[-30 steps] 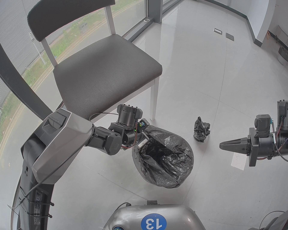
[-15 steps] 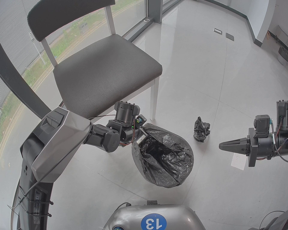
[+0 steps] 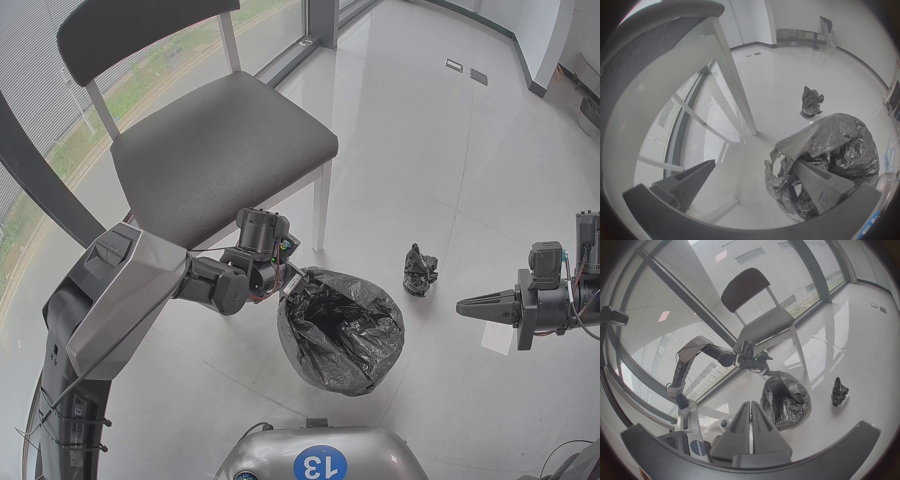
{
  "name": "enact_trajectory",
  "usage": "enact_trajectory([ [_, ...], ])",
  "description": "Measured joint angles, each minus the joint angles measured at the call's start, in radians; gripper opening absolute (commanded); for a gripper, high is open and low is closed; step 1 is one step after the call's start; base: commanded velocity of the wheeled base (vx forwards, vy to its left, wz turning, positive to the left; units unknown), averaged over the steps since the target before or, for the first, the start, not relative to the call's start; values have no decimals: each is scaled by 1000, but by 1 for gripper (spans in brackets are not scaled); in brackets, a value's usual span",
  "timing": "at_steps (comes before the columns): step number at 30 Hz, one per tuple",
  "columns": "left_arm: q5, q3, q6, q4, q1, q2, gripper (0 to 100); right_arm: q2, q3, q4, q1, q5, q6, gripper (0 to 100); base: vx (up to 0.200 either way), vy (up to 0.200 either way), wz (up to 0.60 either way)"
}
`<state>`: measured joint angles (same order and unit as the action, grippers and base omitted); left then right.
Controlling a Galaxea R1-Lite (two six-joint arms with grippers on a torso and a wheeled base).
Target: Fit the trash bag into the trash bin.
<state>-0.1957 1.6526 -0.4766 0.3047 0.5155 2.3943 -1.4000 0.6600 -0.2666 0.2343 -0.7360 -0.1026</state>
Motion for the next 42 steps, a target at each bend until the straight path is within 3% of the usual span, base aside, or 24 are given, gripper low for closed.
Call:
enact_trajectory([
  [13,-35,-230,49,55,4,-77,100,0,-9,0,1,0,-1,0,0,0,0],
  [21,-38,-241,65,57,29,-115,100,-3,-8,-1,1,0,-3,0,0,0,0],
  [30,-37,-287,133,57,121,-110,100,-4,-5,-2,1,0,-3,0,0,0,0],
  [42,-39,-237,124,61,126,-36,100,-5,-8,-3,1,0,-8,0,0,0,0],
])
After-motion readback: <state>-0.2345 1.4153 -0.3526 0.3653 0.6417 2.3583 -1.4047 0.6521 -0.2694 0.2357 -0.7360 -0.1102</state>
